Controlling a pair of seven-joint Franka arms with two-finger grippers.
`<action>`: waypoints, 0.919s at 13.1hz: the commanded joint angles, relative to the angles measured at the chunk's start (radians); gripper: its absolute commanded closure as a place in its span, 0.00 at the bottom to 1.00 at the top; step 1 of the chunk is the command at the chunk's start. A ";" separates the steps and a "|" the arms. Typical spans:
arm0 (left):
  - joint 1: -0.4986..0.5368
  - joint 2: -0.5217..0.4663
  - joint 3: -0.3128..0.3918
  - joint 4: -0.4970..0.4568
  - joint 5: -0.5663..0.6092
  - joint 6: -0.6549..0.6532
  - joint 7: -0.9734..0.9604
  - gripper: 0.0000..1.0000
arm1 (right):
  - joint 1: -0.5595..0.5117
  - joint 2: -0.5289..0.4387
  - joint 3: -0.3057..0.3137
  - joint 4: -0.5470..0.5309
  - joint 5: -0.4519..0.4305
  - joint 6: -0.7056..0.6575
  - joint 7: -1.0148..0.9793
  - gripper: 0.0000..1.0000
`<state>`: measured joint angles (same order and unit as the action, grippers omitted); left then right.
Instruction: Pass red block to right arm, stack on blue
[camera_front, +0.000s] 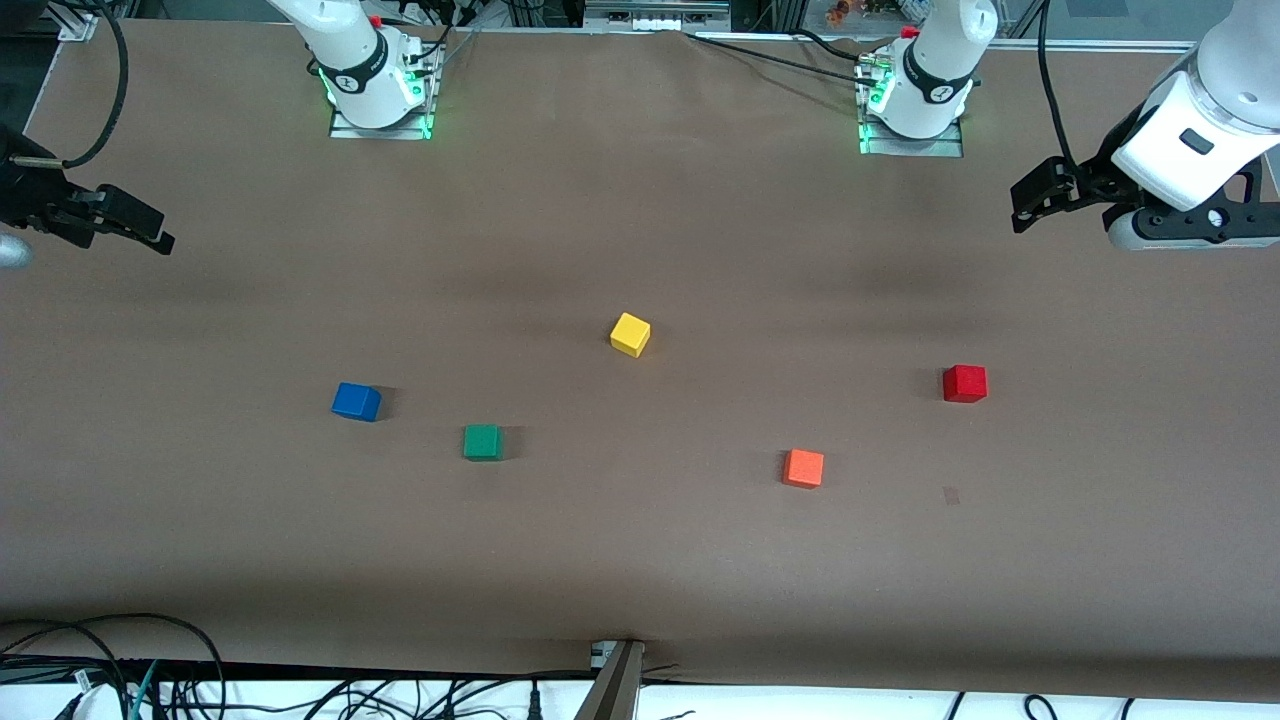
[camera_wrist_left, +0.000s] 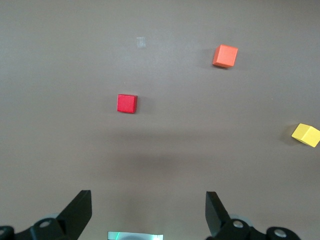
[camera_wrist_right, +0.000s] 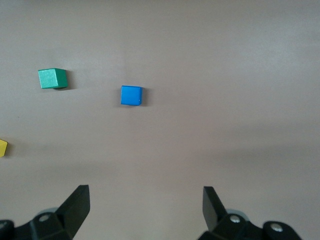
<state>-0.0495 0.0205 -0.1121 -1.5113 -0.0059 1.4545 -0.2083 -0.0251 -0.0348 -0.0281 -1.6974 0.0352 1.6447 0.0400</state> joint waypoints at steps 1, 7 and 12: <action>-0.012 -0.025 0.003 -0.024 0.003 0.026 0.027 0.00 | 0.002 0.006 -0.003 0.021 -0.005 -0.019 0.008 0.00; -0.009 -0.011 0.006 -0.004 0.000 0.020 0.026 0.00 | 0.002 0.006 -0.003 0.021 -0.005 -0.019 0.011 0.00; -0.012 -0.002 0.005 0.000 0.007 0.026 0.026 0.00 | 0.002 0.006 -0.003 0.021 -0.005 -0.017 0.012 0.00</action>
<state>-0.0571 0.0209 -0.1108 -1.5113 -0.0059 1.4727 -0.2049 -0.0251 -0.0348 -0.0281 -1.6974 0.0352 1.6445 0.0401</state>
